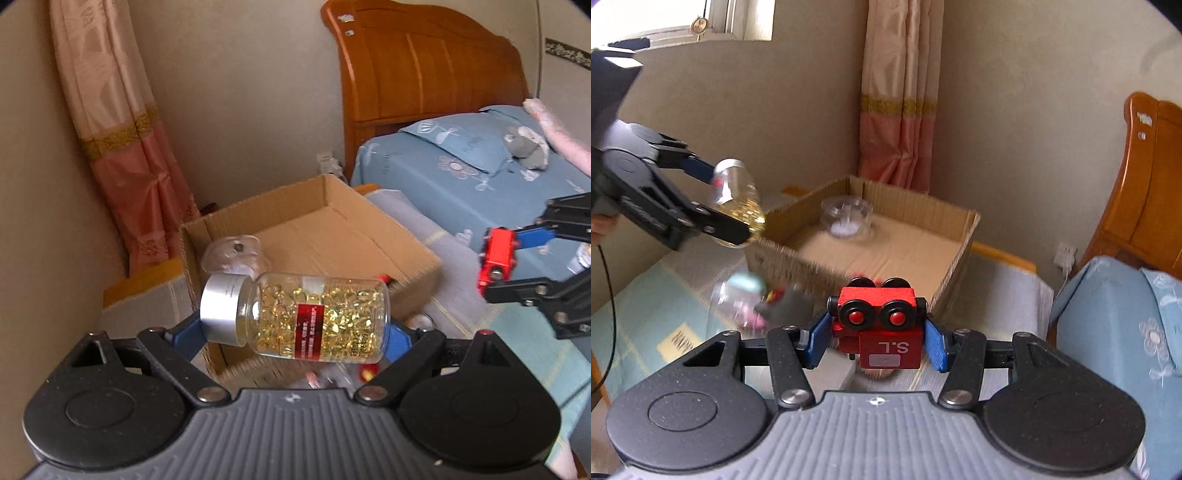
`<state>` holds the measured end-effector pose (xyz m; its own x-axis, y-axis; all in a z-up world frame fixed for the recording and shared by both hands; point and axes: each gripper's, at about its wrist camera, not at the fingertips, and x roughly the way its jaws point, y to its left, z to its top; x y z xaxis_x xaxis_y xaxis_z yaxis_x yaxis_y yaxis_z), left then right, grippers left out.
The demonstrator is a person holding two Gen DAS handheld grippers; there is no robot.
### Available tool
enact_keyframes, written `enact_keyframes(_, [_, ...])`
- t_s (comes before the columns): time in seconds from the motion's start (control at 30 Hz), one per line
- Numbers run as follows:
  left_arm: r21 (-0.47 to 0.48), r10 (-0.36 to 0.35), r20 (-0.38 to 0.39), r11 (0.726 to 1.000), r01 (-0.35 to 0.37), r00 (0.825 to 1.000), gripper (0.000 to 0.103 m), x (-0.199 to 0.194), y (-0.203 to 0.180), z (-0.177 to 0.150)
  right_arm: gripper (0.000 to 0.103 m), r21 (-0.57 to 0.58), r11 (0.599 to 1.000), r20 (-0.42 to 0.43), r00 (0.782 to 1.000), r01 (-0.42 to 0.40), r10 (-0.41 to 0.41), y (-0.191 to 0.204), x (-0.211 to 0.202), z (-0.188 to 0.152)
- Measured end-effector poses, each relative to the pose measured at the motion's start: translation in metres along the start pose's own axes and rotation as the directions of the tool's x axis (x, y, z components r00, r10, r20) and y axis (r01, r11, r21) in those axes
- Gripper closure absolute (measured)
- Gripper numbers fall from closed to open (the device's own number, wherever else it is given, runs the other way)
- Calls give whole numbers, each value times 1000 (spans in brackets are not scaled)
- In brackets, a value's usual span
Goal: Organize rigid objects
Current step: 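Carry capsule bottle and red train into box, open both tools to release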
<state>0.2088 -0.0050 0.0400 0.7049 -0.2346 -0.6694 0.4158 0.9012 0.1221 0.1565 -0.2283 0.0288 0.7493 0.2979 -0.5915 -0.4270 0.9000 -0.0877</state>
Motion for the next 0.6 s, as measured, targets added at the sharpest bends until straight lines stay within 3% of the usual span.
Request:
enact_keyframes(0.17, [-36,1,-20,999,-2,1000,10,30,12,11,45,2,1000,14,1000,-2,2,-9,13,21])
enact_keyframes(0.3, [-49,20,-4,999,-20,1000,5,46,20,8,45,-20,1000,8,1000,4,-4,-12,27,33])
enact_keyframes(0.6, [-36,14,-40,999,-15,999,4,38,25,-11,45,-17,1000,-27,1000,-11,11,-17,61,57])
